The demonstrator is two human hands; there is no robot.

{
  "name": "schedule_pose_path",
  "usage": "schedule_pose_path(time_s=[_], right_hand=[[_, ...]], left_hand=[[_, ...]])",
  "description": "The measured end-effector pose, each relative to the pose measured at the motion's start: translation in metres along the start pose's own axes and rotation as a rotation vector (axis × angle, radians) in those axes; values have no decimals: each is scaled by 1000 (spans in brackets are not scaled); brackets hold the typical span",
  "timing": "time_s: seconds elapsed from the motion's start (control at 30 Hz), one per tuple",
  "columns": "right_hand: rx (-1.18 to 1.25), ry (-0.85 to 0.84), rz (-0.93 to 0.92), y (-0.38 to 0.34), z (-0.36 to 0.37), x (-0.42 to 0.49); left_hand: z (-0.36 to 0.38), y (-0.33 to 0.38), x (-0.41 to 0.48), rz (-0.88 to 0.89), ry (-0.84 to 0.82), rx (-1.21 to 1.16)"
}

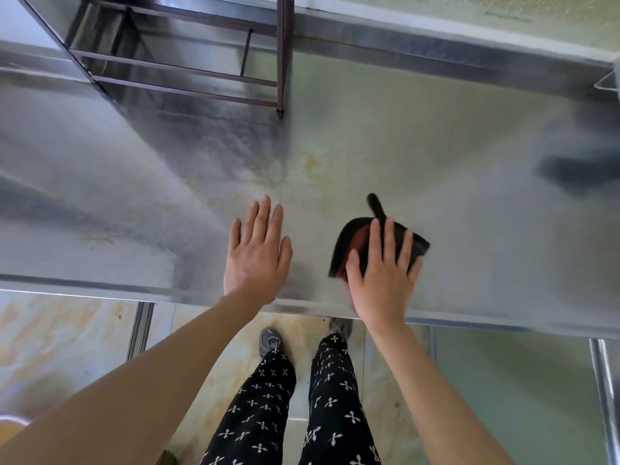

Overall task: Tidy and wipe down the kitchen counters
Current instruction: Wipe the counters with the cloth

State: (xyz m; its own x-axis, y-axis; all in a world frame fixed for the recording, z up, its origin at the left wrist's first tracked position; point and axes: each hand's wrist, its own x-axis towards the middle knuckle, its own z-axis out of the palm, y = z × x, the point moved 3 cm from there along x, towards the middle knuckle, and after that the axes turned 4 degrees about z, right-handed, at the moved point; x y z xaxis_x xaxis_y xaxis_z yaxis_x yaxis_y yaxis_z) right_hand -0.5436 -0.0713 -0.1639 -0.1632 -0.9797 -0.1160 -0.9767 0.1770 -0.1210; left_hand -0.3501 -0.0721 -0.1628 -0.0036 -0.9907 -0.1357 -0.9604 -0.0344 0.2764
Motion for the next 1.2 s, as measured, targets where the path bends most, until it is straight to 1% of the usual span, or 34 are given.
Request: schedule_pose_path(time_s=[0.03,0.07,0.1,0.13,0.2,0.23,0.27,0.3,0.33,0.43,0.47,0.5,0.53,0.6,0.67,0.73,0.77,0.8,0.83,0.93,0.97,1.0,1.03,1.13,1.17,1.2], right_hand=[[15,14,61,-8,0,3],[20,16,67,-19,1,4],[15,7,13,-31,2,2],[-1,-10,-97,-42,3,0],[-45,-68,-386,-54,5,-3],[-62,-94,-498,-53,3,4],[-74,-108,-558,-47,0,17],[-80,-111,-551,-40,-3,34],[-80,-106,-478,-31,-6,54],[15,-73,-100,-15,-13,110],[42,-63,-29,-19,-14,118],[50,-52,-27,-28,-14,119],[44,-42,-97,-38,-13,116],[0,-63,-365,-56,-9,97],[-53,-98,-618,-58,-7,85],[-78,-123,-790,-51,-11,99],[-98,-125,-845,-46,-12,113],[-121,-122,-853,-41,-14,129],[-130,-121,-791,-39,-16,147],[-49,-72,-423,-52,-18,190],[-20,-75,-341,-64,-16,193],[-9,-87,-327,-78,-14,189],[-9,-94,-388,-92,-12,181],[-35,-110,-747,-114,-7,153],[-44,-115,-832,-111,-7,152],[-50,-119,-875,-106,-8,159]], left_hand=[[0,0,0,-1,0,4],[0,0,0,-4,-2,8],[0,1,0,-6,-3,11],[0,1,-1,-8,-5,11],[0,2,0,-10,-13,11],[0,2,0,-10,-13,13],[0,2,0,-12,-11,16],[0,2,1,-16,-6,15],[-1,2,1,-21,0,9],[0,2,1,-37,7,-12],[0,2,1,-39,5,-10],[-1,2,2,-41,1,-5],[-1,2,3,-43,-3,-2],[-2,2,3,-53,-8,-2],[-3,2,3,-63,-14,-10],[-4,3,4,-51,-17,7],[-5,3,7,-46,-11,24],[-8,2,10,-57,-1,31],[-12,0,16,-90,16,25],[-24,-7,41,-236,75,-16],[-25,-8,49,-271,82,-39],[-25,-7,55,-299,83,-59],[-24,-5,60,-323,82,-73],[-16,0,66,-373,79,-66],[-13,1,66,-383,76,-54],[-11,1,65,-390,73,-45]])
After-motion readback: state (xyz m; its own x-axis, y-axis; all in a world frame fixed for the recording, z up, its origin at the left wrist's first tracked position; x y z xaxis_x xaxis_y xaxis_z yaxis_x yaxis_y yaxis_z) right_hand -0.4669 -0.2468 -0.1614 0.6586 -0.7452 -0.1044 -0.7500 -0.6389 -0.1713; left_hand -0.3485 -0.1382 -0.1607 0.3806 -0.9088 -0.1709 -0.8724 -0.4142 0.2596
